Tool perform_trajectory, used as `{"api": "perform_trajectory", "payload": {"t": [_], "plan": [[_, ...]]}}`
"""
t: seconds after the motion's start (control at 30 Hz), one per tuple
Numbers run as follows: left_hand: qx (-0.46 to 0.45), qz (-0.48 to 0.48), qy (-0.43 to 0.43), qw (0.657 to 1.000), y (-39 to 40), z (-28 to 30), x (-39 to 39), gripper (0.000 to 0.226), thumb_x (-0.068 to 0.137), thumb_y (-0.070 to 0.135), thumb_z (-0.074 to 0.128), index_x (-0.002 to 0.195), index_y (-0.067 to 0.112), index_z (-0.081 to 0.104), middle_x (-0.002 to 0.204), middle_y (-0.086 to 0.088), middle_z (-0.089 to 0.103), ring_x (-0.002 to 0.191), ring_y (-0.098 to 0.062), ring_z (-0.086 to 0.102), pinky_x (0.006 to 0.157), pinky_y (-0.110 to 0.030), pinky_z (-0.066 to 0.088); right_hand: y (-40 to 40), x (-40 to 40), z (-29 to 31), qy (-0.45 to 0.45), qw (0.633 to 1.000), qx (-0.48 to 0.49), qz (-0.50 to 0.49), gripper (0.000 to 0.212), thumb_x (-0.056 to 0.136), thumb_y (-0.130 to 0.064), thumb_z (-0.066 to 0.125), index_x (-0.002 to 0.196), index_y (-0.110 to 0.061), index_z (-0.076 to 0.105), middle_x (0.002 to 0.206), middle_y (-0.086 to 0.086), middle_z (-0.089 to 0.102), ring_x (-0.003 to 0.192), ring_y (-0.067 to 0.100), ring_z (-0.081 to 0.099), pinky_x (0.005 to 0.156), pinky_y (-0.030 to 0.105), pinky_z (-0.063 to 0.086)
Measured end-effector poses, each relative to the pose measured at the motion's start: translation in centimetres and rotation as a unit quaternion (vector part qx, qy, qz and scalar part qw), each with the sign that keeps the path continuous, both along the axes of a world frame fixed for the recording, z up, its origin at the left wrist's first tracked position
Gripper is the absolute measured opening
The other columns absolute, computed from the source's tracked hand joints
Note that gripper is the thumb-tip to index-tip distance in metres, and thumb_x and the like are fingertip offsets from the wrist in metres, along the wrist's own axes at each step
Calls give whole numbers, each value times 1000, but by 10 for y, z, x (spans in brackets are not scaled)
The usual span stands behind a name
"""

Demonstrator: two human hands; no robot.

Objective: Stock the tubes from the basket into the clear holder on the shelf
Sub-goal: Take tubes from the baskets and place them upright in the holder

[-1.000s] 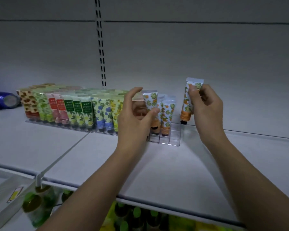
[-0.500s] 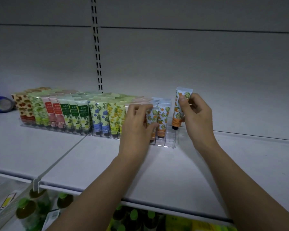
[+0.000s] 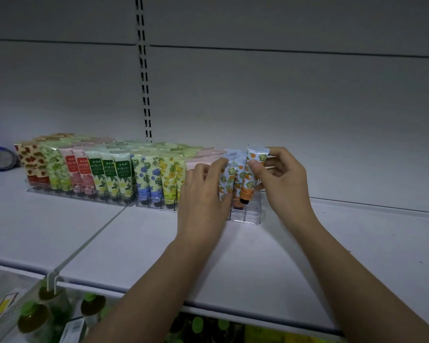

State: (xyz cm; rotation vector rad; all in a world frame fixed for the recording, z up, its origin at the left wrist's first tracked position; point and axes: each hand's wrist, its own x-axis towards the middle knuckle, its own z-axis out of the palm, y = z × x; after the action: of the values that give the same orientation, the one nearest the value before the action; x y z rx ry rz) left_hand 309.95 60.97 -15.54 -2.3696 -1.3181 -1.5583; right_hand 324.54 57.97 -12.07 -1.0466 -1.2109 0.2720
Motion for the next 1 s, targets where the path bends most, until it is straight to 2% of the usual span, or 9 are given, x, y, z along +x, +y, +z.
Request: {"api": "perform_trajectory", "payload": {"t": [0.1, 0.23, 0.43, 0.5, 0.6, 0.7, 0.8, 0.9, 1.0], "plan": [[-6, -3, 7, 1000, 1, 0, 1, 67, 80, 23, 74, 137, 31, 41, 119, 2, 52, 108, -18, 42, 85, -32, 43, 3, -1, -3, -28, 999, -30, 17, 15, 86, -12, 72, 93, -24, 65, 83, -8, 70, 71, 12, 69, 59, 26, 57], [-14, -11, -3, 1000, 1, -1, 0, 68, 80, 21, 75, 138, 32, 40, 116, 4, 50, 106, -14, 39, 83, -28, 38, 4, 0, -8, -94, 989, -113, 35, 17, 86, -11, 72, 92, -25, 65, 80, -6, 65, 74, 16, 65, 69, 36, 59], [-23, -14, -12, 1000, 1, -3, -1, 71, 80, 25, 75, 139, 35, 38, 114, 5, 49, 105, -12, 37, 80, -25, 35, -2, 4, -7, -102, 986, -119, 57, 18, 85, -15, 73, 95, -27, 63, 76, -14, 66, 65, -1, 63, 56, 14, 49], [-29, -10, -17, 999, 1, -2, -1, 73, 79, 28, 75, 141, 35, 35, 115, 5, 48, 106, -12, 38, 82, -25, 35, -3, 3, -7, -90, 989, -114, 33, 14, 88, -22, 70, 99, -25, 62, 85, -11, 66, 68, 3, 63, 57, 17, 50], [-36, -2, -17, 999, -7, 4, -5, 70, 82, 33, 71, 141, 34, 35, 117, 3, 48, 108, -17, 41, 88, -31, 39, -8, 2, -2, -63, 992, -100, -39, 10, 93, -29, 61, 101, -22, 61, 95, -5, 64, 80, 14, 62, 68, 25, 52], [-30, 17, 14, 999, -15, 14, -16, 63, 87, 40, 63, 143, 32, 34, 125, 1, 46, 114, -20, 41, 94, -36, 37, -18, -3, 10, -85, 989, -75, -94, 10, 96, -29, 56, 99, -20, 60, 93, -10, 63, 74, -2, 54, 66, 14, 43], [-28, 27, 41, 998, -20, 29, -40, 63, 87, 47, 60, 143, 33, 33, 130, 1, 45, 118, -20, 40, 98, -41, 36, -30, -16, 33, -143, 983, -36, -113, 6, 95, -26, 56, 93, -22, 61, 89, -13, 63, 72, -3, 52, 63, 7, 39], [-54, 58, 91, 993, -29, 48, -74, 59, 88, 53, 55, 141, 33, 38, 135, -3, 46, 123, -25, 42, 99, -46, 38, -43, -45, 59, -204, 973, -43, -99, 8, 94, -27, 55, 92, -23, 62, 85, -14, 61, 75, -3, 53, 68, 15, 40], [-95, 86, 134, 983, -42, 63, -113, 53, 88, 57, 51, 134, 30, 48, 134, -6, 49, 123, -29, 44, 96, -46, 40, -53, -86, 75, -275, 956, -92, -39, 16, 96, -30, 53, 96, -19, 66, 87, -9, 64, 82, 10, 59, 74, 25, 45]]}}
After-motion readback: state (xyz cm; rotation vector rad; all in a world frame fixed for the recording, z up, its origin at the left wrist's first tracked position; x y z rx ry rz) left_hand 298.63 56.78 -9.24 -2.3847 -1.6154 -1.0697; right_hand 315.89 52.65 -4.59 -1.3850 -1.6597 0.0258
